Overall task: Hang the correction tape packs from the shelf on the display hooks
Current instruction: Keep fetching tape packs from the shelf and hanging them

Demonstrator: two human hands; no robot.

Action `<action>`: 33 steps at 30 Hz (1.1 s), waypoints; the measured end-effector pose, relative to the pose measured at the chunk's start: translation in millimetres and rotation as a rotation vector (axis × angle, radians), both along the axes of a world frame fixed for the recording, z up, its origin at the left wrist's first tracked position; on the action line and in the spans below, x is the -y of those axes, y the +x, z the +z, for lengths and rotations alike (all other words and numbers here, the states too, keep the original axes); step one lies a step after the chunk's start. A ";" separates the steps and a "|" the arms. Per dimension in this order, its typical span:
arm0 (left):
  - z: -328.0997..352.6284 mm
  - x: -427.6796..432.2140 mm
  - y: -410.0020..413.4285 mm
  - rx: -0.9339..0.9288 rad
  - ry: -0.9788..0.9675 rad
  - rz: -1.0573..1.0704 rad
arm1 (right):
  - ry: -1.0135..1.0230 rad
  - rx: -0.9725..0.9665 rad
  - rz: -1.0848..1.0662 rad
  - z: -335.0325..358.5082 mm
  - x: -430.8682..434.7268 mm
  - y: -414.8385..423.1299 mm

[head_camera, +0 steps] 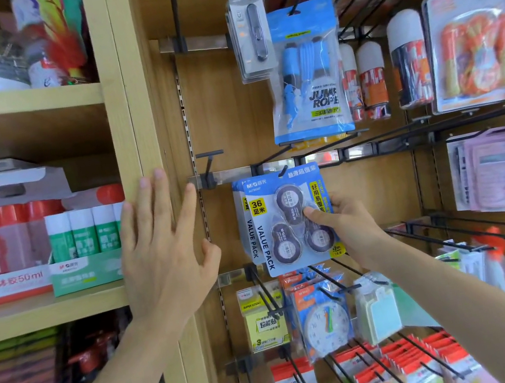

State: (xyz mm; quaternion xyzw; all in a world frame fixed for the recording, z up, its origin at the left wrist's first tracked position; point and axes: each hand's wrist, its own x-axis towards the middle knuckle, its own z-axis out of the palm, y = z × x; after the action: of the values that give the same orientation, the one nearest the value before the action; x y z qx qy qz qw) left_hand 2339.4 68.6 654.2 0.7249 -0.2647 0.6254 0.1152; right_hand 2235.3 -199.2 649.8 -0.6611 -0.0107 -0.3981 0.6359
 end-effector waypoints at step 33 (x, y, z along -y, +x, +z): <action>-46.0 -11.3 -21.1 -0.081 -0.016 -0.422 | -1.037 0.162 -0.422 -46.1 -81.1 -51.4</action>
State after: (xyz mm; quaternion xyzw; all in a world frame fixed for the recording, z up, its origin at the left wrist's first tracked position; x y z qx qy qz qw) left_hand 2318.4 79.8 608.1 0.6769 -0.4007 0.5600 0.2599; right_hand 2183.9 -118.1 603.7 -0.8422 -0.1211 -0.5087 0.1318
